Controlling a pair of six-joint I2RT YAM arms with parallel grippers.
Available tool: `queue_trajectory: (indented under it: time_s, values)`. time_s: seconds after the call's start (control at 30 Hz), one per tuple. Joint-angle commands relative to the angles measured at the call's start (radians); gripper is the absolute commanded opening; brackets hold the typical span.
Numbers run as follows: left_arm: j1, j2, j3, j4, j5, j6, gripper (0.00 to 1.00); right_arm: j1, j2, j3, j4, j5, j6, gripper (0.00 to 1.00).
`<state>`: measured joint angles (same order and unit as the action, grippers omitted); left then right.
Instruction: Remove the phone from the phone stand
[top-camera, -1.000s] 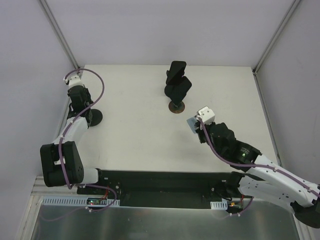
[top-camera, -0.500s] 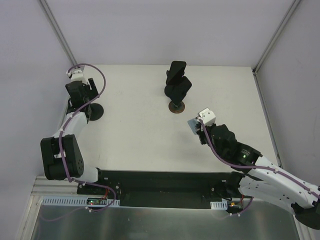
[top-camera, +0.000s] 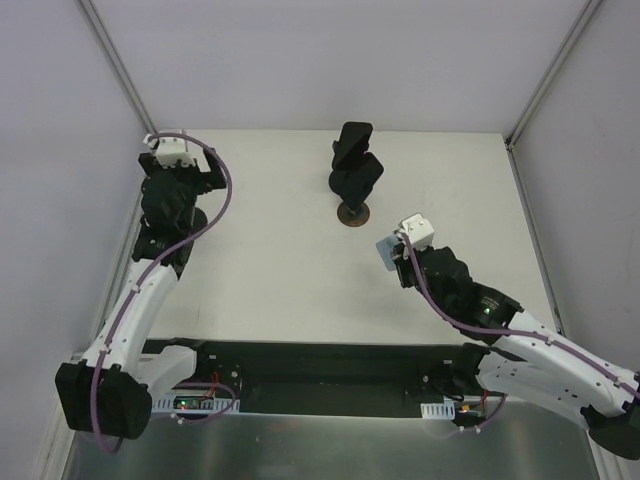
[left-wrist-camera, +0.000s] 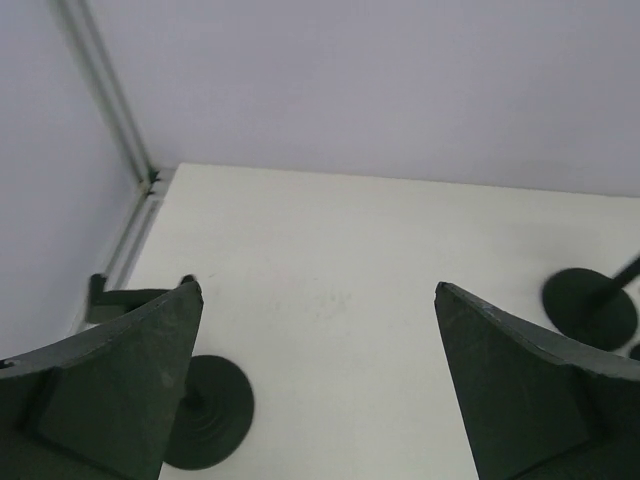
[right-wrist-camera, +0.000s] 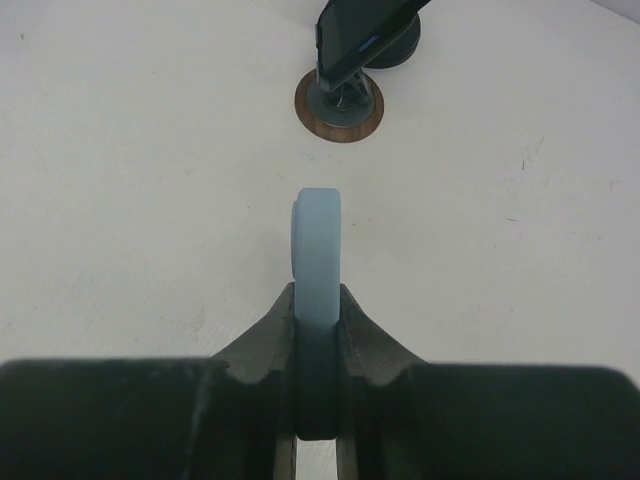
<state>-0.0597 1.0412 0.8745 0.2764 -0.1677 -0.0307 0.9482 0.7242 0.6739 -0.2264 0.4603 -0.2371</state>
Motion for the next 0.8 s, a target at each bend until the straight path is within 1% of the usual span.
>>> queue_trajectory:
  time_s: [0.0, 0.03, 0.17, 0.23, 0.27, 0.3, 0.33, 0.37, 0.43, 0.47, 0.53, 0.57, 0.6, 0.7, 0.77]
  values:
    - [-0.153, -0.084, 0.004, -0.011, -0.059, 0.097, 0.99, -0.020, 0.018, 0.073, 0.015, 0.032, 0.079, 0.01]
    - [-0.220, -0.102, -0.006, -0.009, -0.059, 0.109, 0.99, -0.031, 0.021, 0.076, 0.009, 0.032, 0.091, 0.01]
    - [-0.340, -0.113, -0.031, -0.013, -0.035, 0.123, 0.99, -0.072, 0.038, 0.084, -0.017, 0.006, 0.168, 0.01]
    - [-0.391, -0.103, -0.046, -0.011, -0.030, 0.123, 0.99, -0.118, 0.055, 0.090, -0.037, -0.037, 0.228, 0.01]
    - [-0.452, -0.096, -0.048, -0.009, -0.024, 0.124, 0.99, -0.136, 0.060, 0.090, -0.044, -0.060, 0.235, 0.01]
    - [-0.483, -0.087, -0.054, -0.008, -0.023, 0.132, 0.99, -0.176, 0.069, 0.092, -0.051, -0.081, 0.305, 0.01]
    - [-0.523, -0.066, -0.058, 0.000, -0.024, 0.140, 0.99, -0.198, 0.073, 0.086, -0.051, -0.131, 0.330, 0.01]
    - [-0.590, -0.052, -0.063, 0.023, -0.021, 0.159, 0.99, -0.218, 0.076, 0.084, -0.051, -0.158, 0.355, 0.01]
    - [-0.670, -0.012, -0.083, 0.059, -0.024, 0.184, 0.99, -0.281, 0.083, 0.079, -0.053, -0.227, 0.433, 0.01]
    - [-0.745, 0.002, -0.091, 0.110, -0.026, 0.208, 0.99, -0.298, 0.087, 0.078, -0.051, -0.244, 0.459, 0.01]
    - [-0.807, 0.054, -0.115, 0.161, -0.015, 0.251, 0.99, -0.342, 0.093, 0.076, -0.050, -0.285, 0.519, 0.01]
    - [-0.842, 0.072, -0.121, 0.214, -0.016, 0.265, 0.99, -0.351, 0.098, 0.075, -0.050, -0.294, 0.536, 0.01]
    - [-0.891, 0.095, -0.126, 0.234, -0.016, 0.281, 0.99, -0.374, 0.104, 0.075, -0.050, -0.317, 0.551, 0.01]
    - [-0.985, 0.190, -0.111, 0.294, -0.044, 0.339, 0.99, -0.410, 0.112, 0.073, -0.050, -0.380, 0.620, 0.01]
    - [-1.015, 0.261, -0.097, 0.311, -0.064, 0.377, 0.99, -0.425, 0.113, 0.072, -0.039, -0.416, 0.651, 0.01]
